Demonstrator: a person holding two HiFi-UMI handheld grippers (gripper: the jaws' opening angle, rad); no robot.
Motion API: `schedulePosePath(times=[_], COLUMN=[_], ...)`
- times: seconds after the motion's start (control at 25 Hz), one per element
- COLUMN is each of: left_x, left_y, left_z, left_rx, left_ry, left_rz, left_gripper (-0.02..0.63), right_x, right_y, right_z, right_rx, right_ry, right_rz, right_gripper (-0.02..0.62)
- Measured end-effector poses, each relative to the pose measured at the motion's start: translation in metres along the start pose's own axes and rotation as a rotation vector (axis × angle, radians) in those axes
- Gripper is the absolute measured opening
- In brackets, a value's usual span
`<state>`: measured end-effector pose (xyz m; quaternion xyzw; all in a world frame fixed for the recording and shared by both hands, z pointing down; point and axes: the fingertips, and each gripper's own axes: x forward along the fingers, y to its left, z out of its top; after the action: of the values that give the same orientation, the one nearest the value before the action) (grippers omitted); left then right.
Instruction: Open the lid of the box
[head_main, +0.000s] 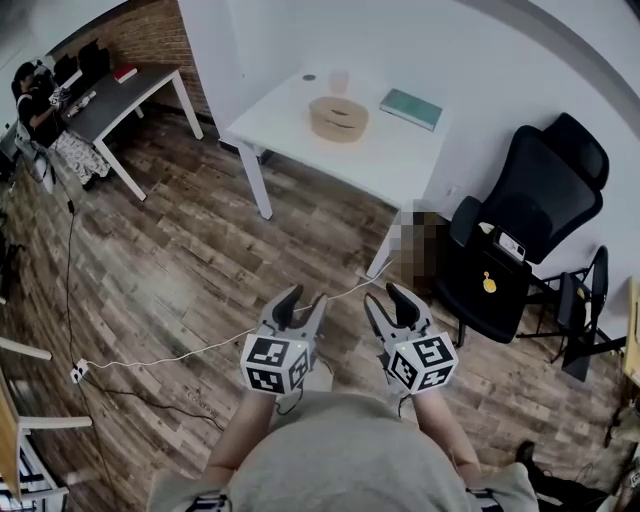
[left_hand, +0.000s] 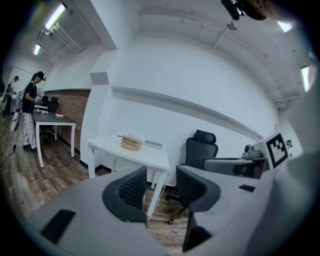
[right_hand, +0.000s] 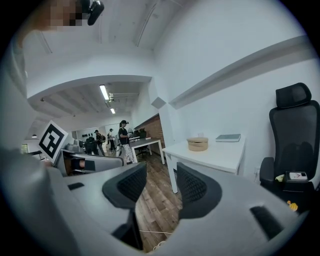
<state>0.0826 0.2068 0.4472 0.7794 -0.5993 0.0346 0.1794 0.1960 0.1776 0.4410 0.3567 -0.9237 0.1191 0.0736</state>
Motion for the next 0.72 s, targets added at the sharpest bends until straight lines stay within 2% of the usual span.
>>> schedulePosePath(times=[0.28, 0.72], left_x=[0.051, 0.124], left_y=[0.062, 0.150], left_z=[0.036, 0.088], left_rx=[0.017, 0.031], left_ry=[0.014, 0.014], left_rz=[0.007, -0.026], left_gripper=[0.170, 0.169], right_x=[0.084, 0.200], right_y=[-0.017, -0.038], right_z=[0.030, 0.070], right_rx=[0.004, 0.003], right_ry=[-0.001, -0.022], right_rz=[-0.001, -0.031], right_gripper=[0.189, 0.189])
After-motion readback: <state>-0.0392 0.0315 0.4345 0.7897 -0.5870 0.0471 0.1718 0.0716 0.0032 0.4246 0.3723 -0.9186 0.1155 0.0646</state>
